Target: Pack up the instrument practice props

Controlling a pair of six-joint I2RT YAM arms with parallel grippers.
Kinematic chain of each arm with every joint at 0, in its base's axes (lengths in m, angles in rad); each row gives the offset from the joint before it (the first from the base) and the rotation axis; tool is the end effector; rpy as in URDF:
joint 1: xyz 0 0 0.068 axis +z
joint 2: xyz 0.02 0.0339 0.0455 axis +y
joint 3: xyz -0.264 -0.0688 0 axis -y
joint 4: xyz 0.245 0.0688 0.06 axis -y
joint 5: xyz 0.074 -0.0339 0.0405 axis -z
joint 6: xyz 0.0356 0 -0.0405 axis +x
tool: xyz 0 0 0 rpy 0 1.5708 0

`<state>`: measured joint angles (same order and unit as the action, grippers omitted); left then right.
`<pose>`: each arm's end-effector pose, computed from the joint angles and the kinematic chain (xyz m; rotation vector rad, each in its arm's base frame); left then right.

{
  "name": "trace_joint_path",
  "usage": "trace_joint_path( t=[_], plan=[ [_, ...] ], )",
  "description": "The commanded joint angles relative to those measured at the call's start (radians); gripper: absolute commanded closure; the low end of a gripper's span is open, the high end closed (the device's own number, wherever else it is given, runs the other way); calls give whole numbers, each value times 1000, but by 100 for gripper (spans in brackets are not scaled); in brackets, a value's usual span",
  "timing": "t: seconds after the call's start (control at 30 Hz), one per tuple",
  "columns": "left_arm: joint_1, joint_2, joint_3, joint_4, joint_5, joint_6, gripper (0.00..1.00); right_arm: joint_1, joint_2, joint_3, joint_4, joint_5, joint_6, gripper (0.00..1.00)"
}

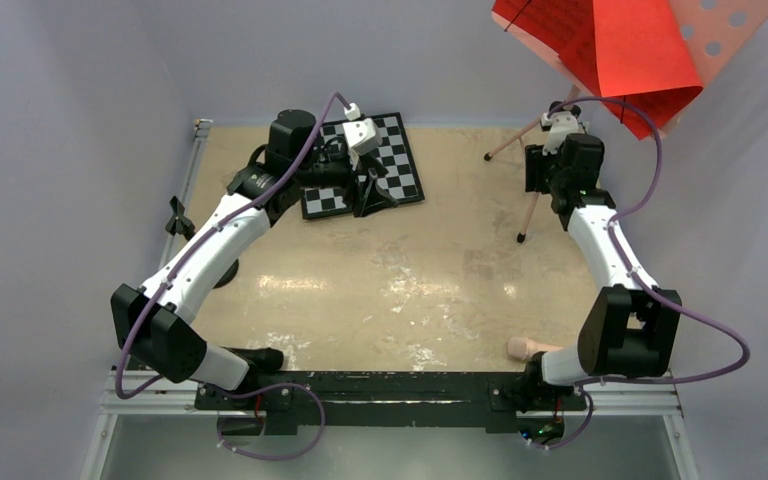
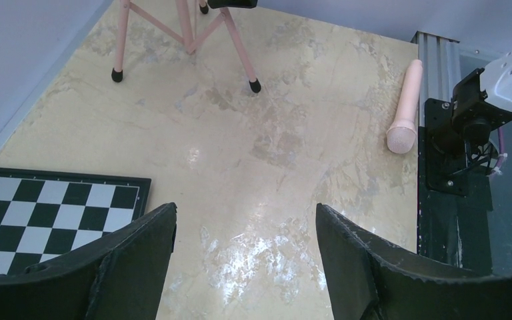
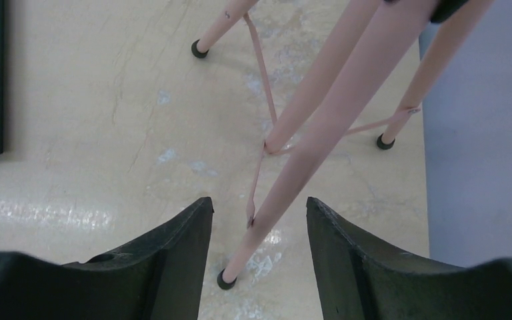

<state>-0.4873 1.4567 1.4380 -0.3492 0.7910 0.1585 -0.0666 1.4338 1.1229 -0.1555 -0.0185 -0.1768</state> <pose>0.2783 -0.1762 0.3956 1.1016 1.6036 -0.9804 0.3327 -0.0215 0.3079 -0.1239 2.0360 -0.1338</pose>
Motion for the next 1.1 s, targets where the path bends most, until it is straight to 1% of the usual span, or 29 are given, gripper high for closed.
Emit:
trace_joint_path(
  t=[0.0,0.07,0.17,0.33,0.47,0.53,0.57,0.67,0.8,0.9,0.97,1.07],
  plan=[
    [-8,-27,45,-21,-15,42,19,-2,29,40,67,15,11,46],
    [-8,-31,40,-30,-20,51,19,-2,35,33,65,15,10,48],
    [-8,-37,30,-31,-20,52,18,-2,46,25,60,15,15,54],
    [-8,-34,24,-33,-16,43,18,-2,67,35,38,-2,19,78],
    [-8,-33,23,-31,-13,42,18,-2,72,46,16,-59,27,86],
    [-8,-36,19,-27,-13,40,18,-2,66,43,6,-104,22,97],
    [-8,-37,17,-25,-13,37,18,-2,61,43,-4,-119,21,100],
    [-8,-46,10,-24,-13,36,18,-4,35,39,-44,-165,16,100],
    [-8,-56,-3,-13,-7,34,18,-9,-11,47,-161,-337,-22,100],
    [-10,-56,-9,1,6,23,18,-9,-49,32,-212,-439,-32,100],
    [-13,-54,-14,10,10,21,18,-10,-68,20,-234,-473,-37,100],
    [-14,-50,-25,24,10,16,18,-9,-83,11,-267,-485,-49,100]
  ],
)
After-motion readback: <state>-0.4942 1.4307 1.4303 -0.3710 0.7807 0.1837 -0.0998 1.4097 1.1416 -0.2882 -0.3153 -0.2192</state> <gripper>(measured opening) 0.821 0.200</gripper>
